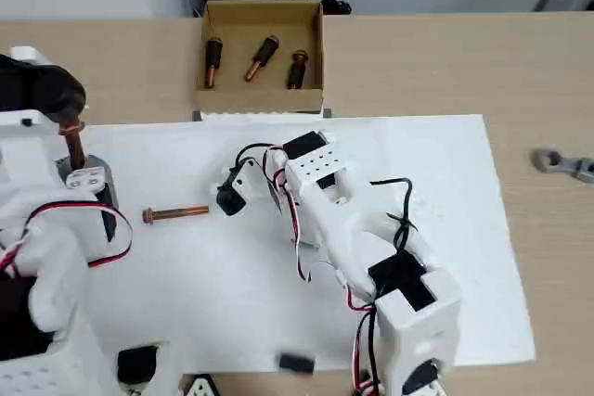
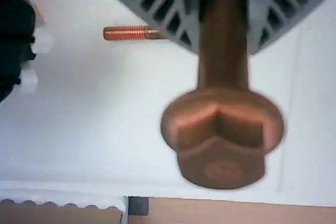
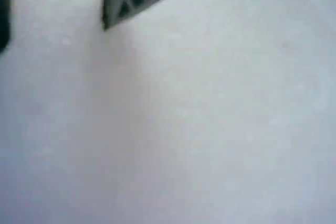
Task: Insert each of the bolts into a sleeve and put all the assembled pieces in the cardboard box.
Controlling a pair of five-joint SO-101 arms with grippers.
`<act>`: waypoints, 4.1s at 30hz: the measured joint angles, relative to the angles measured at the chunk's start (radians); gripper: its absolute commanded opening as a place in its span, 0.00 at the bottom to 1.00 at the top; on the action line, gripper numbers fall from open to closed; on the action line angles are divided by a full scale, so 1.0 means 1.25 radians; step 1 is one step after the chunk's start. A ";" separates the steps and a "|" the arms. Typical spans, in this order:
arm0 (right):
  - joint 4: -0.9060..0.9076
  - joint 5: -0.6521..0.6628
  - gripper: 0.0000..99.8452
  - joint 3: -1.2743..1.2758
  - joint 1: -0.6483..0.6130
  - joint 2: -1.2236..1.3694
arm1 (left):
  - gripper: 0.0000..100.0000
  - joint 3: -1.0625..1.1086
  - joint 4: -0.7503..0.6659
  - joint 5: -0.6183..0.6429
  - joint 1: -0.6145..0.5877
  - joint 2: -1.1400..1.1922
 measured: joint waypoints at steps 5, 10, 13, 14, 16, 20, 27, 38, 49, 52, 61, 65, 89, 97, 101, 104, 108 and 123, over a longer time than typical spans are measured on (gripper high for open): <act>-0.012 0.000 0.09 -0.012 0.009 -0.001 | 0.01 0.000 0.000 0.000 0.000 0.000; -0.012 0.000 0.00 -0.016 0.010 -0.002 | 0.01 0.000 0.000 0.000 0.000 0.000; -0.012 0.000 0.00 -0.016 0.010 -0.002 | 0.01 0.000 0.000 0.000 0.000 0.000; -0.012 0.000 0.00 -0.016 0.010 -0.002 | 0.01 0.000 0.000 0.000 0.000 0.000; -0.012 0.000 0.00 -0.016 0.010 -0.002 | 0.01 0.000 0.000 0.000 0.000 0.000; -0.007 0.000 0.00 -0.016 0.010 -0.012 | 0.01 0.000 0.000 0.000 0.000 0.000; 0.039 0.000 0.00 0.009 0.048 -0.147 | 0.01 0.000 0.000 0.000 0.000 0.000; 0.059 -0.050 0.00 0.009 0.137 -0.566 | 0.01 0.000 0.000 0.000 0.000 0.000; 0.059 -0.533 0.00 0.091 0.160 -0.928 | 0.01 0.000 0.000 0.000 0.000 0.000; 0.031 -0.552 0.00 0.166 0.157 -1.030 | 0.01 0.000 0.000 0.000 0.000 0.000; -0.350 -0.561 0.00 0.555 0.083 -1.415 | 0.01 0.076 -0.066 0.000 0.000 0.000; -0.565 -0.561 0.00 0.770 -0.016 -1.547 | 0.01 0.131 -0.136 0.000 0.000 0.000; -0.895 -0.631 0.00 1.121 -0.074 -1.603 | 0.01 0.222 -0.550 0.131 0.492 0.001; -0.873 -0.732 0.00 1.126 -0.020 -1.556 | 0.00 0.222 -0.563 0.131 0.581 0.001; -0.873 -0.736 0.00 1.122 -0.021 -1.510 | 0.00 0.222 -0.563 0.131 0.611 0.001; -0.873 -0.738 0.00 1.106 -0.020 -1.473 | 0.00 0.230 -0.563 0.131 0.628 0.001; -0.873 -0.738 0.00 1.078 -0.020 -1.428 | 0.00 0.269 -0.567 0.140 0.646 0.001; -0.873 -0.740 0.00 1.003 -0.021 -1.404 | 0.00 0.394 -0.687 0.280 0.582 0.001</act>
